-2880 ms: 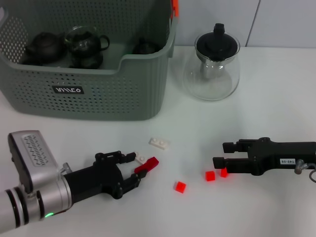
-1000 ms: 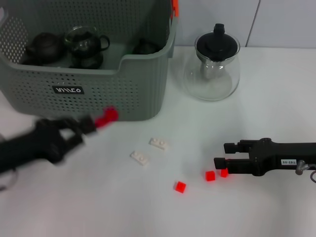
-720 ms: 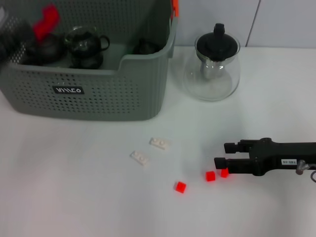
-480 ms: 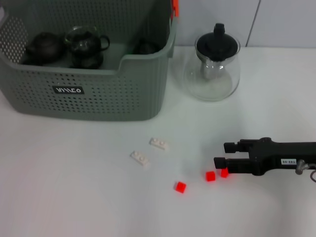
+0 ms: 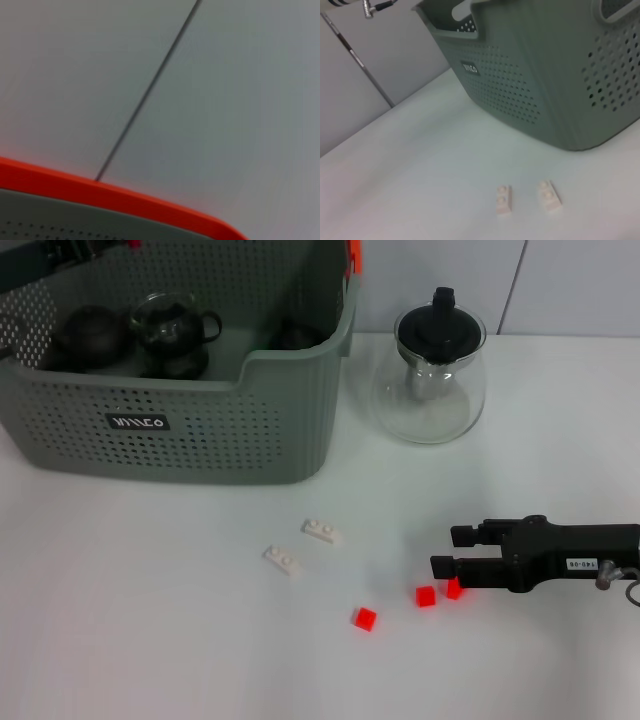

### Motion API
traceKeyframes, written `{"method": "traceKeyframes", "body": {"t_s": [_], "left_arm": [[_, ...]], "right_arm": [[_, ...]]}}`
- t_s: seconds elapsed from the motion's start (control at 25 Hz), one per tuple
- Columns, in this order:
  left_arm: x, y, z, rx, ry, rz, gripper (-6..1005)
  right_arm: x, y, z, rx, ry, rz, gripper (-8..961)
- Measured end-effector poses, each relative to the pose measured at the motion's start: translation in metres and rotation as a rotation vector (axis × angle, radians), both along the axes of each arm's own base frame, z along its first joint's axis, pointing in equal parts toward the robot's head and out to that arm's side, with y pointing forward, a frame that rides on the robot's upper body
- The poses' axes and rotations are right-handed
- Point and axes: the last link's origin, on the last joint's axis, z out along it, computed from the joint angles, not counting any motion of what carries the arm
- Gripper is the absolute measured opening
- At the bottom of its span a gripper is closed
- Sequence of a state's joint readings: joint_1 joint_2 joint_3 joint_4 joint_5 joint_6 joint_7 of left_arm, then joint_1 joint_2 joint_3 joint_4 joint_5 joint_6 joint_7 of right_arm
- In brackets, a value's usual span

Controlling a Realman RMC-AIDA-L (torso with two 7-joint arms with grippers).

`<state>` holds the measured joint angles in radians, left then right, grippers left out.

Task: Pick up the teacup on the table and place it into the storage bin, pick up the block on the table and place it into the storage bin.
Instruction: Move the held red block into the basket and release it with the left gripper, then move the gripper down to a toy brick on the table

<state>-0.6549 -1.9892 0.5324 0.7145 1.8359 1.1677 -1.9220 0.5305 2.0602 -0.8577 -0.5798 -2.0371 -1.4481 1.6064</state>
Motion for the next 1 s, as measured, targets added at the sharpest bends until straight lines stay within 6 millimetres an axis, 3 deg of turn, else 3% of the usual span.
{"method": "traceKeyframes", "body": {"t_s": [0.2, 0.36, 0.44, 0.48, 0.56, 0.76, 0.8, 0.84, 1.0], "left_arm": [[0.000, -0.020, 0.013, 0.018, -0.094, -0.075, 223], [-0.002, -0.052, 0.026, 0.100, -0.194, -0.218, 352], [-0.004, -0.075, 0.023, 0.121, -0.207, -0.318, 416], [-0.005, -0.084, 0.021, 0.123, -0.201, -0.354, 494], [-0.014, -0.107, 0.005, 0.123, -0.149, -0.421, 651], [-0.038, -0.159, -0.059, 0.085, 0.083, -0.521, 785], [-0.038, -0.159, -0.059, 0.085, 0.083, -0.521, 785], [-0.045, -0.175, -0.087, 0.075, 0.155, -0.537, 785], [-0.053, -0.188, -0.127, 0.026, 0.192, -0.506, 785]], "right_arm": [[0.001, 0.000, 0.000, 0.001, 0.000, 0.000, 735], [0.000, -0.001, 0.000, 0.000, -0.001, 0.001, 736], [0.000, -0.001, -0.001, -0.001, 0.000, 0.002, 736], [0.000, -0.001, -0.001, -0.001, 0.001, 0.002, 737], [0.000, -0.001, -0.002, -0.001, 0.003, 0.003, 737], [-0.001, -0.001, -0.002, 0.000, 0.004, 0.002, 738], [-0.001, -0.001, -0.002, 0.000, 0.005, 0.001, 738], [-0.002, -0.001, -0.002, -0.001, 0.005, 0.001, 738], [-0.003, 0.000, -0.003, -0.002, 0.008, 0.000, 737]]}}
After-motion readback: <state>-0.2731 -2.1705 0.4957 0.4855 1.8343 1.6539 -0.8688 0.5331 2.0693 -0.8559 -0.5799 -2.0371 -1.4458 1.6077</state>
